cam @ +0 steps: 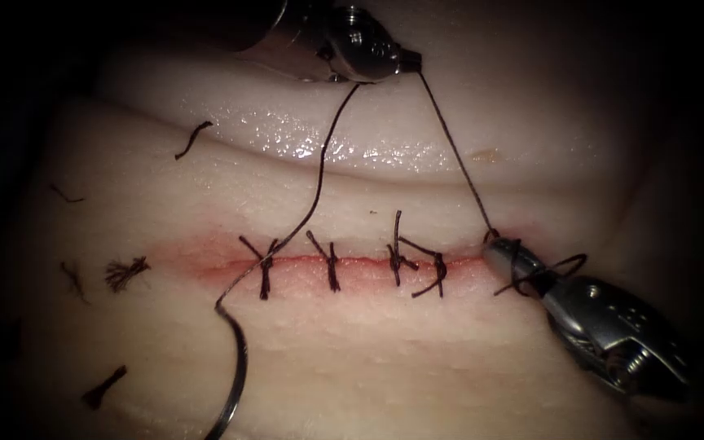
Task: Wound Closure
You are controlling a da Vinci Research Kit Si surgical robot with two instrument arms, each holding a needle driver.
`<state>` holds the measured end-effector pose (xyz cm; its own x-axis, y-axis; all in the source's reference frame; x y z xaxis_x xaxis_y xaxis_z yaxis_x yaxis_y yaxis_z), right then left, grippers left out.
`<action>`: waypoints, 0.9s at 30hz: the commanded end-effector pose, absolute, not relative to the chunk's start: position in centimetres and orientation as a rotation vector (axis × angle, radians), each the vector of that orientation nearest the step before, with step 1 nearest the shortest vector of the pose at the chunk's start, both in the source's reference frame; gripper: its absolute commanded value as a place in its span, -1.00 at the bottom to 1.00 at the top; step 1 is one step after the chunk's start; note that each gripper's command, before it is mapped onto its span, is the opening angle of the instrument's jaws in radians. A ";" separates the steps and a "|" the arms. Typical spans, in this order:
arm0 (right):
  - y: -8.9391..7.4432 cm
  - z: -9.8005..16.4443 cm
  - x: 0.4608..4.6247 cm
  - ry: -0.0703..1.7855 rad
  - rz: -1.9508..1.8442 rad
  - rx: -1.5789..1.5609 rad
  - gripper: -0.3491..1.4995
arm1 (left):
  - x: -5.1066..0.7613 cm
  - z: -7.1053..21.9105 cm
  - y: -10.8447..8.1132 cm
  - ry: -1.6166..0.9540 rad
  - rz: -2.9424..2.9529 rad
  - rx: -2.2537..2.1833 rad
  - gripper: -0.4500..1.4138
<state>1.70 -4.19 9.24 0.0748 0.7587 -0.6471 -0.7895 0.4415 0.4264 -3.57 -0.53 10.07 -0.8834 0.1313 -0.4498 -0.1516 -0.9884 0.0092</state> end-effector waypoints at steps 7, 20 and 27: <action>-4.4 9.1 1.78 0.940 1.145 -0.033 -1.00 | -3.63 10.3 0.0 0.083 2.820 -0.645 -1.00; -4.4 9.1 1.76 0.947 1.135 -0.034 -1.00 | -3.51 10.3 0.5 0.199 2.615 -0.581 -1.00; -4.5 9.0 1.75 0.952 1.130 -0.029 -1.00 | -3.37 10.3 0.8 0.312 2.540 -0.545 -1.00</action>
